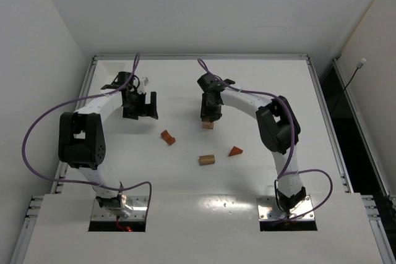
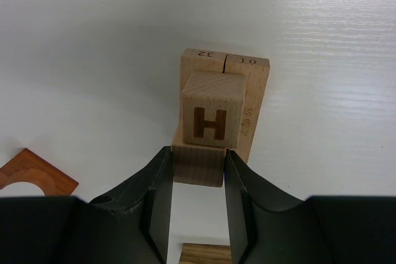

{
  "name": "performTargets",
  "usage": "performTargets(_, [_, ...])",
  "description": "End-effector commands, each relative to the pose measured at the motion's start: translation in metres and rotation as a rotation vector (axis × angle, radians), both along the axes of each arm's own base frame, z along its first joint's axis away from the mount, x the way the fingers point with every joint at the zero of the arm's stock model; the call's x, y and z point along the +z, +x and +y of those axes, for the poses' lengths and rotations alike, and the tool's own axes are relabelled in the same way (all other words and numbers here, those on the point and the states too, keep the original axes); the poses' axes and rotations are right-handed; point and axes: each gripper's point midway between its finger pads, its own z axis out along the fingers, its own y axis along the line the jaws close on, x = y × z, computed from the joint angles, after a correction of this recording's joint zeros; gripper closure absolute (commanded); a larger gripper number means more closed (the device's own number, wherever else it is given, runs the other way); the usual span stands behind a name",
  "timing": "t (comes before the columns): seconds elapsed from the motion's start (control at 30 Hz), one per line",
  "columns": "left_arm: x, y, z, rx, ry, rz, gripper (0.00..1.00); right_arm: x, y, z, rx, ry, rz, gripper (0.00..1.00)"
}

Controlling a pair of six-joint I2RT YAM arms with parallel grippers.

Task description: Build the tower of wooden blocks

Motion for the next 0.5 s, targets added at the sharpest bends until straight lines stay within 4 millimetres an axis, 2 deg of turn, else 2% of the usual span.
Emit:
performTargets(0.0, [0.013, 0.014, 0.001, 0.009, -0.023, -0.042, 0.01, 0.014, 0.019, 0.002, -0.017, 0.020, -0.059, 0.98])
performTargets(0.1, [0.013, 0.014, 0.001, 0.009, -0.023, -0.042, 0.01, 0.010, 0.016, 0.001, -0.014, 0.021, -0.045, 0.82])
performTargets(0.13, [0.013, 0.014, 0.001, 0.009, -0.023, -0.042, 0.01, 0.010, 0.015, 0.003, -0.010, 0.028, -0.041, 0.73])
performTargets(0.2, [0.013, 0.014, 0.001, 0.009, -0.023, -0.042, 0.01, 0.008, 0.012, 0.001, -0.010, 0.023, -0.033, 0.62])
performTargets(0.27, [0.013, 0.014, 0.001, 0.009, -0.023, -0.042, 0.01, 0.012, 0.013, 0.002, -0.010, 0.028, -0.040, 0.47])
performTargets(0.3, [0.013, 0.014, 0.001, 0.009, -0.023, -0.042, 0.01, 0.009, 0.011, 0.000, -0.010, 0.023, -0.033, 0.34])
performTargets(0.47, [0.013, 0.014, 0.001, 0.009, -0.023, -0.042, 0.01, 0.009, 0.007, 0.002, 0.019, 0.040, -0.032, 0.26])
